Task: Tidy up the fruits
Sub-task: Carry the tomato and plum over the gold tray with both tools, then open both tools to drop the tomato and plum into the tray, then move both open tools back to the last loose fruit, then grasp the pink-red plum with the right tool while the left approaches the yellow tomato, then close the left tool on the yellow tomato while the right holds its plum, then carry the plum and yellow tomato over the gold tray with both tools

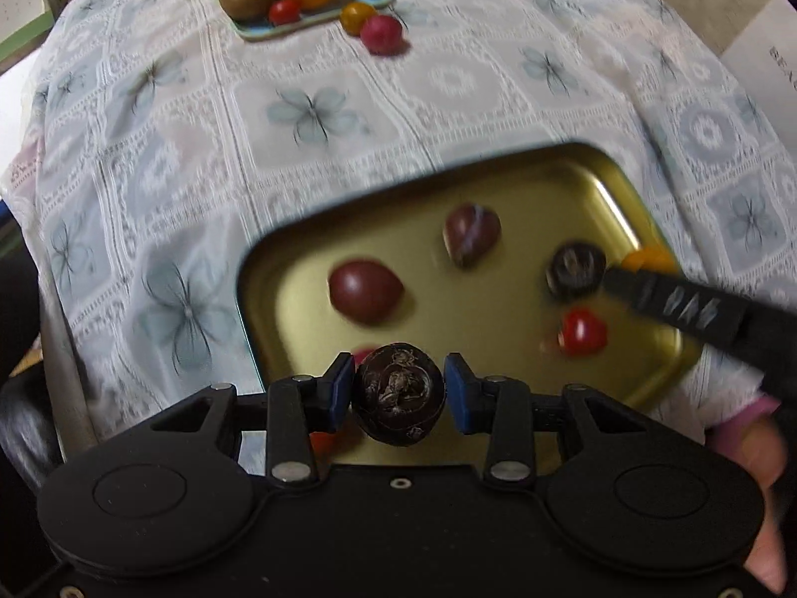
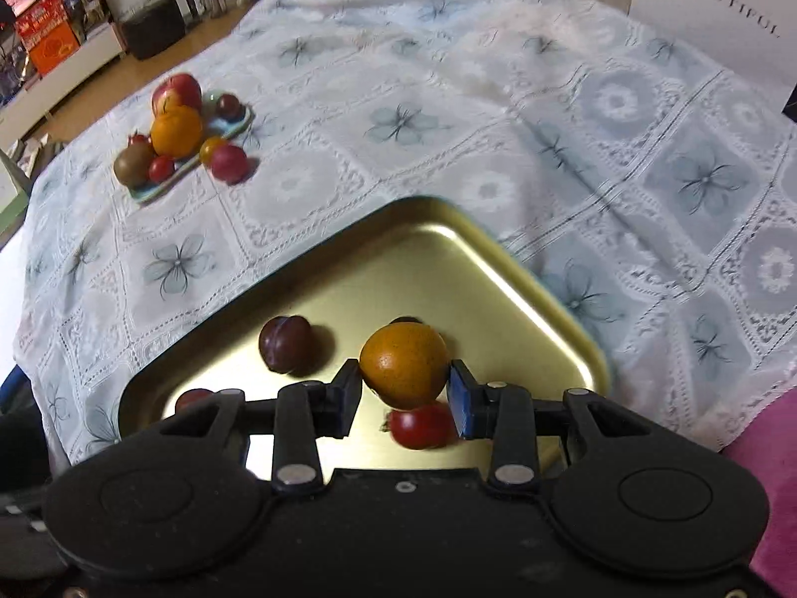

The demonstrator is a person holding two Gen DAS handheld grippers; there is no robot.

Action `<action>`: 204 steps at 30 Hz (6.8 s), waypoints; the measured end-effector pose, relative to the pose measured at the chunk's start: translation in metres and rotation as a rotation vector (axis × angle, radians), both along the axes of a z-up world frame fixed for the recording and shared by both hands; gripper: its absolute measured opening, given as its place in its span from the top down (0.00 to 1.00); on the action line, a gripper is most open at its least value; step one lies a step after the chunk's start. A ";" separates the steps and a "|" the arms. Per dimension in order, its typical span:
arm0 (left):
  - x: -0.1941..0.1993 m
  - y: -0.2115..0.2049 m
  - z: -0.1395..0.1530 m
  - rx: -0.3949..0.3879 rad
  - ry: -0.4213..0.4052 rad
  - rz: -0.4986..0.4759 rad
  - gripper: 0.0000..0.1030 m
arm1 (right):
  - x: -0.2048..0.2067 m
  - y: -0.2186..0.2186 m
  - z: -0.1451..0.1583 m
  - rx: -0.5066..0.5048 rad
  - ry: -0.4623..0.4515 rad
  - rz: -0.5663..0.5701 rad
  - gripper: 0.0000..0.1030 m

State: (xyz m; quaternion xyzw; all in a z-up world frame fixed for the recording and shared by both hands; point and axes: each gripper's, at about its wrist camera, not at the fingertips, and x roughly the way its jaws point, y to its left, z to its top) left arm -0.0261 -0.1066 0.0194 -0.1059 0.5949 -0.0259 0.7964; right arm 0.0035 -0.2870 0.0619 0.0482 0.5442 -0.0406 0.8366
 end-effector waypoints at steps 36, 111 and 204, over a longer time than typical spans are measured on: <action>-0.017 -0.021 0.000 0.047 0.017 -0.049 0.56 | -0.009 -0.001 0.009 0.000 -0.044 0.017 0.62; 0.194 0.141 -0.003 0.140 0.018 0.148 0.56 | 0.261 0.150 -0.095 0.000 0.095 0.292 0.58; 0.013 -0.007 0.001 0.107 0.000 0.019 0.55 | -0.005 -0.023 -0.005 0.119 0.034 -0.134 0.61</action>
